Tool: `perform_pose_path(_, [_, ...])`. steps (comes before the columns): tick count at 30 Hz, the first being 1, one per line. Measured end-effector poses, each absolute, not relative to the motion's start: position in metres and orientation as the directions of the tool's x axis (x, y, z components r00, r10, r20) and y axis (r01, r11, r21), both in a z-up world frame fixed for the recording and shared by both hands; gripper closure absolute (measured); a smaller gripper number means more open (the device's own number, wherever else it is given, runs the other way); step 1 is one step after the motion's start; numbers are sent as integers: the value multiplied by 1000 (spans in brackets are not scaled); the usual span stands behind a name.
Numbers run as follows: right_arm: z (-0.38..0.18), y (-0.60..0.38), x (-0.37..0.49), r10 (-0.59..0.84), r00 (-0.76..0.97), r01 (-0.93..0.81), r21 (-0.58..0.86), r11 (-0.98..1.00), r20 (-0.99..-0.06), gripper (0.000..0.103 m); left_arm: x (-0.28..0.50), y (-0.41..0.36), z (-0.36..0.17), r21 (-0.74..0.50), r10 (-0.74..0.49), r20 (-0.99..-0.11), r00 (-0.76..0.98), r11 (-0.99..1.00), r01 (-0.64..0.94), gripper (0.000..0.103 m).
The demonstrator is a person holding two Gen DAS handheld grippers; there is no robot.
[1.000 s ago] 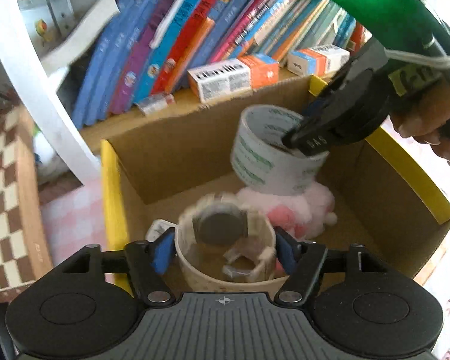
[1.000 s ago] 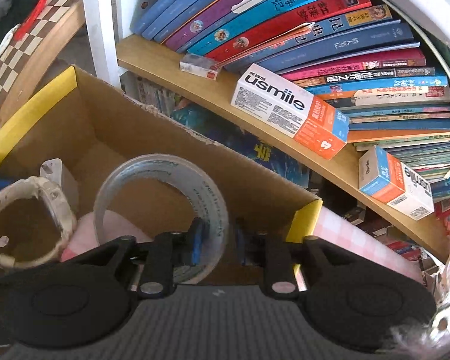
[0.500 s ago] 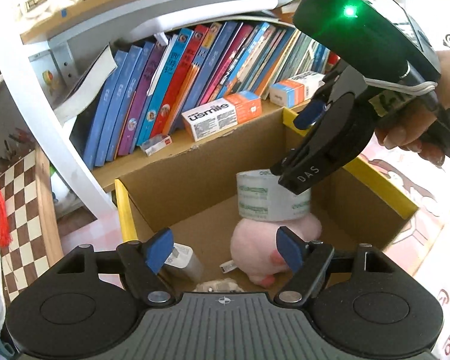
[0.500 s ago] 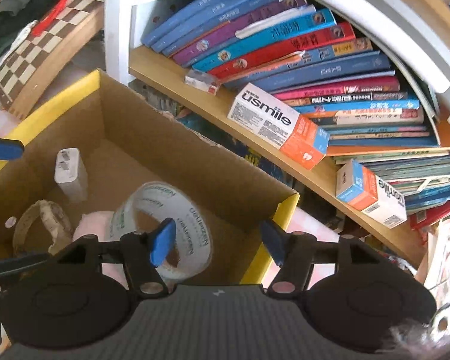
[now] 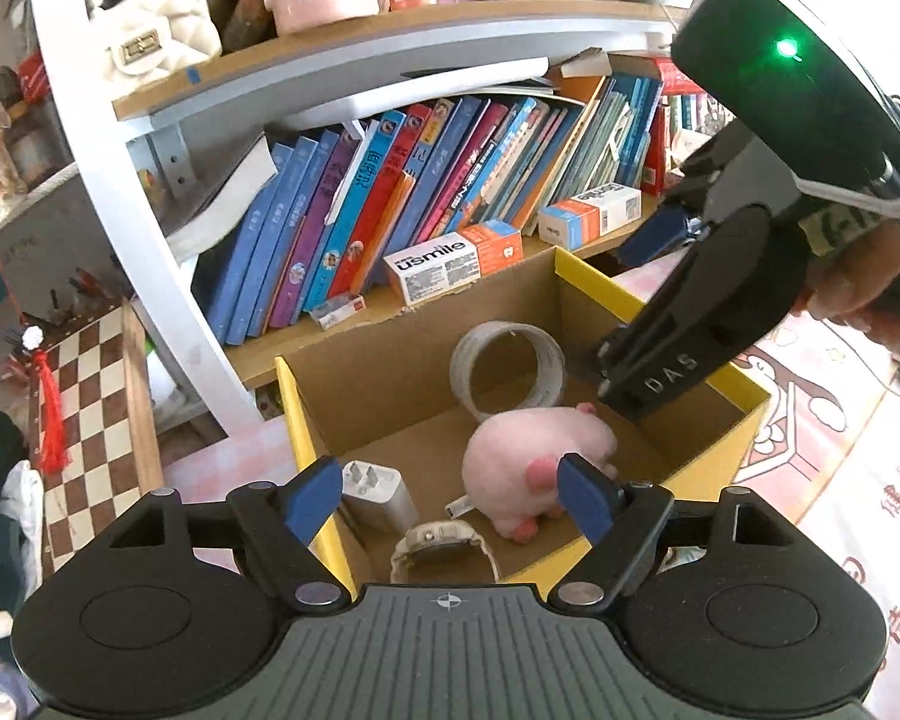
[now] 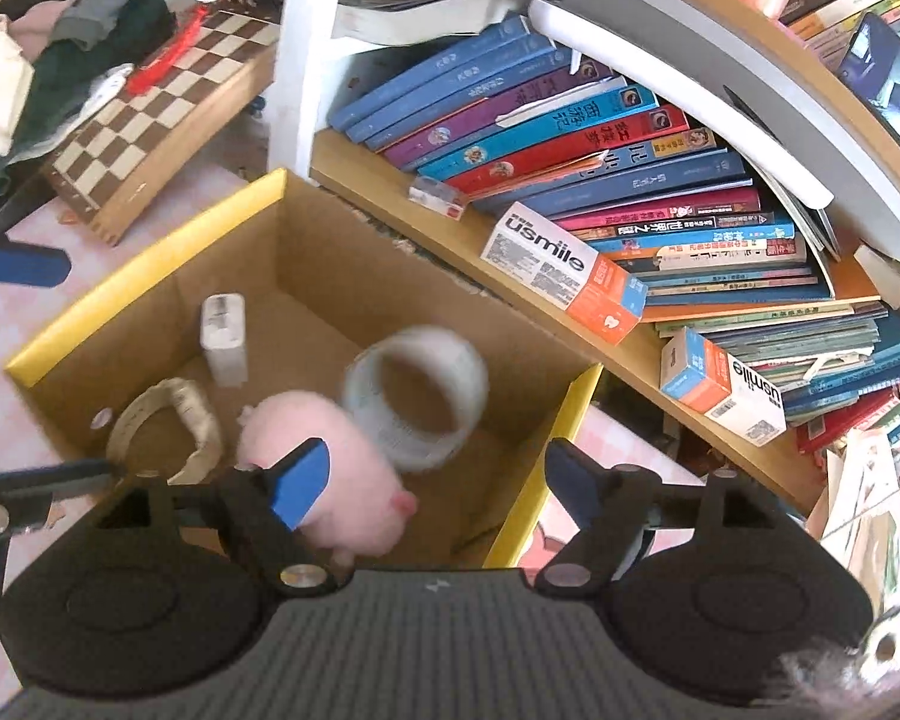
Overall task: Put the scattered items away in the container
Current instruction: 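Withdraw both open grippers from the box back over the desk mat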
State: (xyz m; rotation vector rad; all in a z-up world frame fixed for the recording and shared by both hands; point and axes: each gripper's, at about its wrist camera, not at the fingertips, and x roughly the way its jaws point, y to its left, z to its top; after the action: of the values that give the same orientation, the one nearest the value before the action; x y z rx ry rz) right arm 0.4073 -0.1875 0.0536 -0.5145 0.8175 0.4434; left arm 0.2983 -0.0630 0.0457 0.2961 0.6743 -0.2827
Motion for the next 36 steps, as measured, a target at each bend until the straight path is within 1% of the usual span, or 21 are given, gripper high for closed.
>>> perform_pose_path(7, [63, -198, 370, 205, 620, -541, -222, 811, -758, 23, 269, -57, 50, 173, -169, -633, 755, 920, 350, 22])
perform_pose_path(13, [70, -217, 340, 242, 645, -507, -169, 845, -725, 23, 246, -46, 55, 131, -184, -614, 768, 935, 329, 21])
perform_pose_path(17, [71, -228, 316, 257, 676, -485, -154, 861, -691, 23, 231, -39, 58, 116, -179, -599, 780, 945, 306, 18])
perform_pose_path(21, [72, -239, 294, 267, 705, -450, -123, 884, -657, 23, 217, -29, 59, 103, -158, -580, 799, 959, 264, 17])
perform_pose_path(26, [66, -250, 265, 257, 766, -384, -99, 918, -590, 23, 203, -20, 54, 70, -125, -562, 818, 978, 198, 14])
perform_pose_path(31, [56, -258, 241, 239, 793, -338, -77, 938, -561, 22, 191, -11, 40, 19, -99, -576, 812, 991, 134, 14])
perform_pose_path(36, [41, -265, 219, 224, 789, -320, -71, 945, -572, 20, 181, -6, 18, 20, -61, -619, 783, 995, 94, 14])
